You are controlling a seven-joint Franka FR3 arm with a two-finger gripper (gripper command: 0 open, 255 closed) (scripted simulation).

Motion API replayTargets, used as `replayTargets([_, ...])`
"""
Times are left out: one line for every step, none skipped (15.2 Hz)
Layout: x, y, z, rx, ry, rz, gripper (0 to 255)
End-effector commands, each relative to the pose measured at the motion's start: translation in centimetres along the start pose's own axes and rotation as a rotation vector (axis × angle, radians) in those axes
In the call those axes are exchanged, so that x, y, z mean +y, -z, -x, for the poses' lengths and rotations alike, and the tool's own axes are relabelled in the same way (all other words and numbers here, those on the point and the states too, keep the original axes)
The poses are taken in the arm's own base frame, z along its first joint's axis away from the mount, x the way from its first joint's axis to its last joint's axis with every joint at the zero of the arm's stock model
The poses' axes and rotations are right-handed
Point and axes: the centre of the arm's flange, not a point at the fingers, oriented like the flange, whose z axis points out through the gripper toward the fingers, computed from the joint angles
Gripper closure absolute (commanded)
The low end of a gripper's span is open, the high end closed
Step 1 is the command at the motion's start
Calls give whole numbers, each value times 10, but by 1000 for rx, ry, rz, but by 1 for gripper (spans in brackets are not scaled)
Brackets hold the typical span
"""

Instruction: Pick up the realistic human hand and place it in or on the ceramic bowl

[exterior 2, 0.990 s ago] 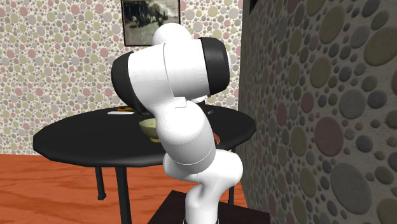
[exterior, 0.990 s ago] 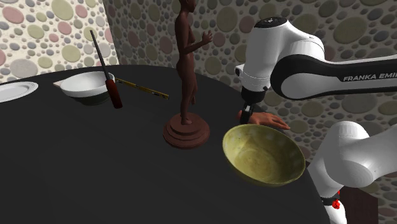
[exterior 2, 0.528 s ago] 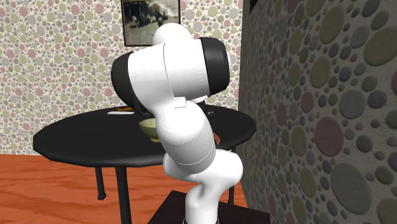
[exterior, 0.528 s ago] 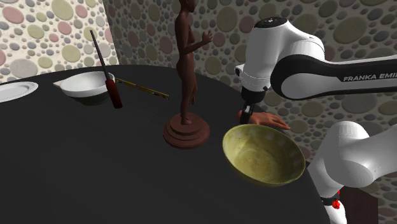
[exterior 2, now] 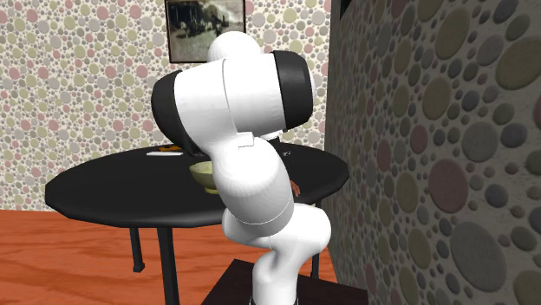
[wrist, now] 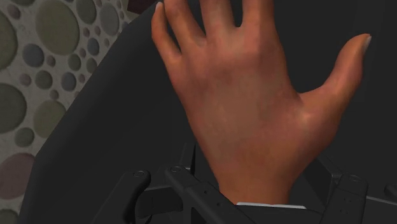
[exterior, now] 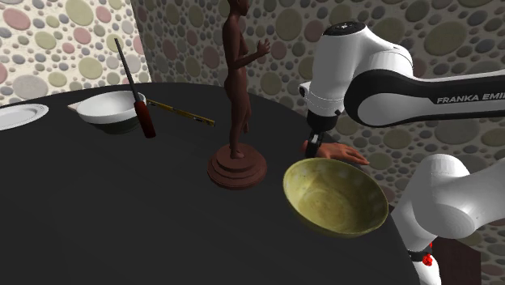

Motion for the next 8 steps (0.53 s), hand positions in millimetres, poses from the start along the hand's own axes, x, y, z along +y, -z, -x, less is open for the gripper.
replayTargets([1,5,0,-1,0,0,255])
replayTargets([2,10,0,-1,0,0,255])
replayTargets([3,15,0,-1,0,0,255])
replayTargets([5,20,0,-1,0,0,255])
replayTargets([6,25,0,-1,0,0,255])
replayTargets([7,31,0,-1,0,0,255])
replayTargets([8,36,0,-1,0,0,255])
replayTargets([9,41,0,-1,0,0,255])
